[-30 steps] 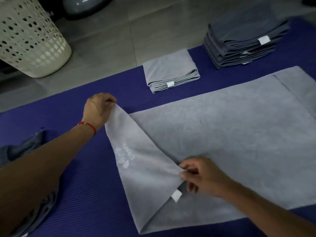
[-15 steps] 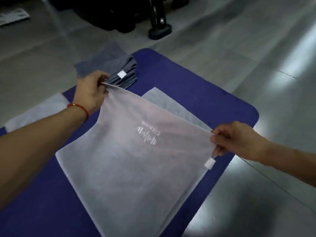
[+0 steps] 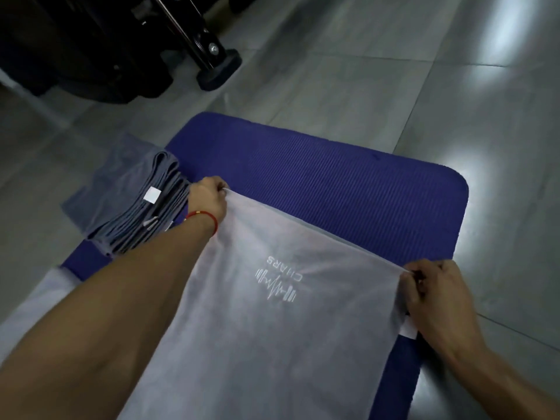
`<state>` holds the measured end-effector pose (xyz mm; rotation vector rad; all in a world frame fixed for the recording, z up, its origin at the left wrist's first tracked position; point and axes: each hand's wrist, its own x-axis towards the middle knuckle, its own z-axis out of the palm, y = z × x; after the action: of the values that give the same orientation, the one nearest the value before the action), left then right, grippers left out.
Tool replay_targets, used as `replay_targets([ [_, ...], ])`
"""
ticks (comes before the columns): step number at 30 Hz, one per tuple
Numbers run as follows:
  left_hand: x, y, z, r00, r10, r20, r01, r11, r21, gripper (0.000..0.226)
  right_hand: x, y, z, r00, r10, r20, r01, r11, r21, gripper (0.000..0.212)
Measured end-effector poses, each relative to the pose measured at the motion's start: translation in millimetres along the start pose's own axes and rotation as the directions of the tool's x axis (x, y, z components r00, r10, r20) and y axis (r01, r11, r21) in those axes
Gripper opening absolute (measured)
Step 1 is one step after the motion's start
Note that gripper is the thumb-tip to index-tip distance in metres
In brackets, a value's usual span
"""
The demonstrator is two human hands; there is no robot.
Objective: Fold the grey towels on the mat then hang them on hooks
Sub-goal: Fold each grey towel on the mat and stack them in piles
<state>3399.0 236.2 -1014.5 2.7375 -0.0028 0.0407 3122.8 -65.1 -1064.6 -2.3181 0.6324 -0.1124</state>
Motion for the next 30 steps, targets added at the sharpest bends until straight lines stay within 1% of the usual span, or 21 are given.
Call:
replay_targets([
  [2,3,-5,12,0.999,-0.025,0.028,0.025,1.000,0.000,0.019,-3,2,4,0.999,0.028,-0.028,-0.027,0.999,0.035,0.005],
  [5,6,-10,23,0.994,-0.070,0.088,0.067,0.997,0.031,0.021,-3,5,7,0.999,0.032,-0.042,-0.030,0.998,0.047,0.009],
  [7,8,-9,24,0.989,-0.083,0.120,0.078,0.996,0.050,0.021,-3,8,8,0.999,0.029,-0.030,-0.026,0.997,0.071,0.005],
  [10,10,-6,21,0.986,-0.050,0.160,0.040,0.997,0.067,0.033,-4,12,7,1.000,-0.003,-0.011,0.004,0.996,0.091,0.001],
  [12,9,-4,17,0.980,-0.021,0.198,0.008,0.998,0.067,0.041,-2,14,4,0.999,-0.025,0.024,0.023,0.996,0.087,0.002],
  [14,3,-1,10,0.977,-0.005,0.214,-0.008,0.998,0.061,0.043,-1,15,2,0.998,-0.030,0.058,0.026,0.997,0.070,0.006],
  [17,-2,3,-1,0.987,0.051,0.153,-0.063,0.996,0.070,0.039,3,14,4,0.996,-0.027,0.090,0.027,1.000,0.003,0.013],
  [19,-7,3,-12,0.986,0.105,0.133,-0.116,0.990,0.076,0.036,4,10,3,0.994,-0.054,0.097,0.063,0.994,-0.087,0.014],
  [21,-15,3,-27,0.981,0.146,0.127,-0.159,0.982,0.098,0.026,2,4,-3,0.991,-0.064,0.115,0.083,0.982,-0.168,0.012],
  [22,-19,2,-36,0.980,0.163,0.115,-0.175,0.979,0.105,0.019,0,2,-8,0.990,-0.070,0.123,0.091,0.982,-0.168,0.014],
  [24,-31,-3,-56,0.977,0.191,0.100,-0.201,0.974,0.107,0.010,-9,-3,-18,0.989,-0.069,0.128,0.083,0.991,-0.106,0.018],
  [27,-56,-16,-91,0.976,0.207,0.061,-0.212,0.974,0.077,0.008,-19,-18,-34,0.988,-0.103,0.117,0.102,0.995,0.012,0.018],
  [30,-94,-37,-141,0.974,0.226,-0.009,-0.225,0.972,0.065,0.011,-24,-43,-54,0.983,-0.175,0.053,0.169,0.981,0.100,0.007],
])
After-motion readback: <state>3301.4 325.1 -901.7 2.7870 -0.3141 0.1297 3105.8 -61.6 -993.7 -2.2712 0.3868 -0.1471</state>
